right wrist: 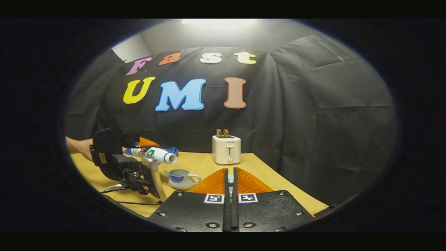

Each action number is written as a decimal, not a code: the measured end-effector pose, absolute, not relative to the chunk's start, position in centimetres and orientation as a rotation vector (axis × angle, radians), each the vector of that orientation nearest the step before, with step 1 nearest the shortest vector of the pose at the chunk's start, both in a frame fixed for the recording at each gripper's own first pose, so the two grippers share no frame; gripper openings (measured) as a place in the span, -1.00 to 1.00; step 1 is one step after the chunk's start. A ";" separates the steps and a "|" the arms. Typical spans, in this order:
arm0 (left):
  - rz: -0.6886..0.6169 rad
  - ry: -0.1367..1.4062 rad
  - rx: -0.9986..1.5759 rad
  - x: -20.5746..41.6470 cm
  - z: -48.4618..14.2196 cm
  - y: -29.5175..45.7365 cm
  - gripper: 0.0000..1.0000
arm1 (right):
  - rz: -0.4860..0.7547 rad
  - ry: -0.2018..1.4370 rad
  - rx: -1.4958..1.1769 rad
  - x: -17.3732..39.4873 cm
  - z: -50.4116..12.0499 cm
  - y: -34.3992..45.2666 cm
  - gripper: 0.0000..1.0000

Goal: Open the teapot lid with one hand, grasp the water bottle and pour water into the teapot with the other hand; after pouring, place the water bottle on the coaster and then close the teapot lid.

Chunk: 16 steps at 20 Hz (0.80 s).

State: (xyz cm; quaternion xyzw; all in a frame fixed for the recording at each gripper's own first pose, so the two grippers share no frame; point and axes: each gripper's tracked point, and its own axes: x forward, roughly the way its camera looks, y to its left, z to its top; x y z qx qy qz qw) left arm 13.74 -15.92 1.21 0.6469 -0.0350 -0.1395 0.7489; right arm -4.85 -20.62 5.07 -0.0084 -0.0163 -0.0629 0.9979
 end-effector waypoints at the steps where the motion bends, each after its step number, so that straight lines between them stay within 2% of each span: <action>1: -0.307 -0.077 1.337 13.1 1.3 -15.6 0.51 | -0.120 -0.034 -0.018 -4.8 5.2 -20.3 -0.99; 7: -0.272 -0.088 0.836 10.4 3.4 -11.3 0.52 | -0.032 -0.030 0.001 -4.0 5.7 -16.3 -0.99; 11: -0.315 -0.079 0.289 7.4 4.7 -5.4 0.49 | 0.106 -0.029 -0.016 -0.8 5.7 -8.7 -0.99; 14: -0.305 -0.035 0.160 7.6 3.6 -2.4 0.58 | 0.145 -0.023 -0.023 2.1 5.5 -6.7 -0.99; 15: -0.297 -0.034 0.140 7.5 3.6 -1.7 0.49 | 0.143 -0.016 -0.030 3.8 5.3 -6.8 -0.99; 16: -0.292 -0.038 0.120 7.3 3.8 -1.3 0.50 | 0.136 -0.012 -0.049 5.0 5.0 -7.0 -0.99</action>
